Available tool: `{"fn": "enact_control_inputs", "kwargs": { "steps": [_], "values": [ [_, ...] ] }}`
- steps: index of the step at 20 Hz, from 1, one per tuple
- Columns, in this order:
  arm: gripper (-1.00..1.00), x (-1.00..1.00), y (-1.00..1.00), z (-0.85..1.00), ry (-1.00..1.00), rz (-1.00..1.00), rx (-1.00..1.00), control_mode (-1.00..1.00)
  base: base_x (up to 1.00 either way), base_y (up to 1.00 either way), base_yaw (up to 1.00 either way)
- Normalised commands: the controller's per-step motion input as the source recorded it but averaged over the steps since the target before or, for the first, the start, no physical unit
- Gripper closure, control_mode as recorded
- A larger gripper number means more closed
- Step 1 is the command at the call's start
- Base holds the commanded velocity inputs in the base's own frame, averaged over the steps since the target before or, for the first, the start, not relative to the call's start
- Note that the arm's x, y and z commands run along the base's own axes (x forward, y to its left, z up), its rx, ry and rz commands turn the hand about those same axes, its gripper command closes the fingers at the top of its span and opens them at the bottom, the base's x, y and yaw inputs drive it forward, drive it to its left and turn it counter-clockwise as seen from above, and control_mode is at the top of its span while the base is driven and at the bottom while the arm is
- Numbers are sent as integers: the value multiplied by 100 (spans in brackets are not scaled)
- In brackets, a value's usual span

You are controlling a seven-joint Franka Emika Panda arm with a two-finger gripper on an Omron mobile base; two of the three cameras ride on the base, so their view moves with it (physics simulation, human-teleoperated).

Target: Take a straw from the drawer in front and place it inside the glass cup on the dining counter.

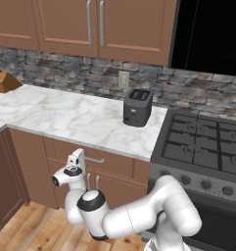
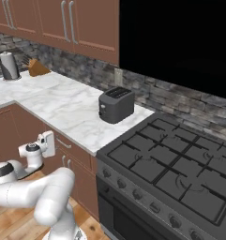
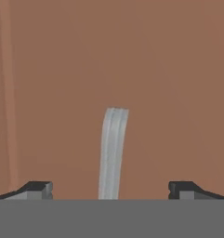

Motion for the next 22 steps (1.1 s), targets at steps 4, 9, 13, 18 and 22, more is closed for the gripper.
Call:
{"fn": "enact_control_inputs", "kwargs": {
  "steps": [4, 9, 13, 18, 22],
  "values": [
    [-100, 5, 0, -56, -19, 0, -9, -100, 0, 0, 0],
    [-100, 6, 0, -58, -20, 0, -9, -100, 0, 0, 0],
    [-100, 10, 0, -59, -18, 0, -9, -100, 0, 0, 0],
    [-100, 10, 0, -61, -17, 0, -9, -100, 0, 0, 0],
    [-100, 13, 0, -63, -16, 0, -9, -100, 0, 0, 0]
  ]
}}
